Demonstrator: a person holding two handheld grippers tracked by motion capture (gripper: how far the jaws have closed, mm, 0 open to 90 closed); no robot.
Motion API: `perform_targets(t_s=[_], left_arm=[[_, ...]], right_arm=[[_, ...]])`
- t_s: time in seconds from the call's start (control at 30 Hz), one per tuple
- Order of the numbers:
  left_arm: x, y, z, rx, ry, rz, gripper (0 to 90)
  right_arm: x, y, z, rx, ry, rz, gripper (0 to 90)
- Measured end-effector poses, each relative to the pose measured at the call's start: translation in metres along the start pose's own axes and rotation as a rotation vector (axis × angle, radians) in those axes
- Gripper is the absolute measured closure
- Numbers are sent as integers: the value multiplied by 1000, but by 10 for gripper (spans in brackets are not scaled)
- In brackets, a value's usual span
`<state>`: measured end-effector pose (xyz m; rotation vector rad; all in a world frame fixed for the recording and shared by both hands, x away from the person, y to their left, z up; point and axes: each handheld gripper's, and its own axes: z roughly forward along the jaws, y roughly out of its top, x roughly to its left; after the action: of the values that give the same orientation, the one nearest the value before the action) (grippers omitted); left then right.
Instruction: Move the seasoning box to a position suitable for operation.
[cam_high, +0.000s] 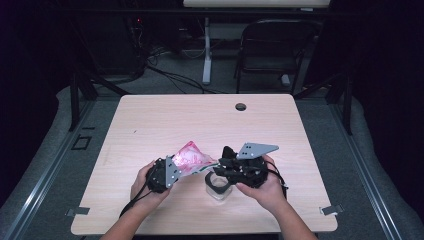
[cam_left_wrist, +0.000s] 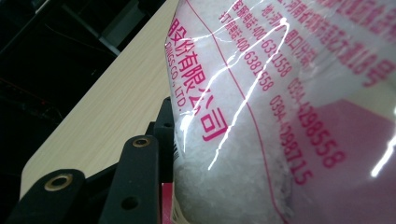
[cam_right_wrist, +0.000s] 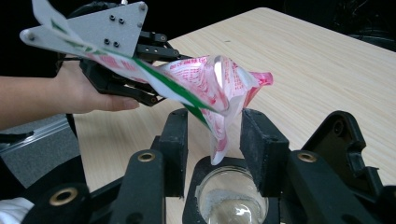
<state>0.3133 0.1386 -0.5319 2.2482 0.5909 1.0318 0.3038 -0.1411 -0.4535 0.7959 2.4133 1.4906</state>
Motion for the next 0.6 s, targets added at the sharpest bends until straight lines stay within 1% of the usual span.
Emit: perform_targets(t_s=[0.13, 0.3, 0.37, 0.43, 0.47, 0.5, 0.6], left_arm=[[-2, 0, 0, 2, 12, 21, 628], [-5, 1, 0, 7, 28, 58, 629], [-6, 1, 0, 12, 28, 69, 629], [-7, 1, 1, 14, 29, 75, 629], [-8, 1, 2, 12, 37, 83, 629], [-8, 2, 1, 19, 34, 90, 629], [-9, 2, 2, 20, 37, 93, 629]], right_arm=[[1, 0, 2, 11, 2, -11, 613], [5, -1, 5, 16, -1, -28, 589], [6, 0, 6, 19, 0, -36, 585], [7, 0, 7, 20, 3, -39, 585], [8, 0, 7, 21, 3, -41, 585], [8, 0, 7, 20, 4, -42, 585], [9, 0, 8, 17, 3, -45, 586]])
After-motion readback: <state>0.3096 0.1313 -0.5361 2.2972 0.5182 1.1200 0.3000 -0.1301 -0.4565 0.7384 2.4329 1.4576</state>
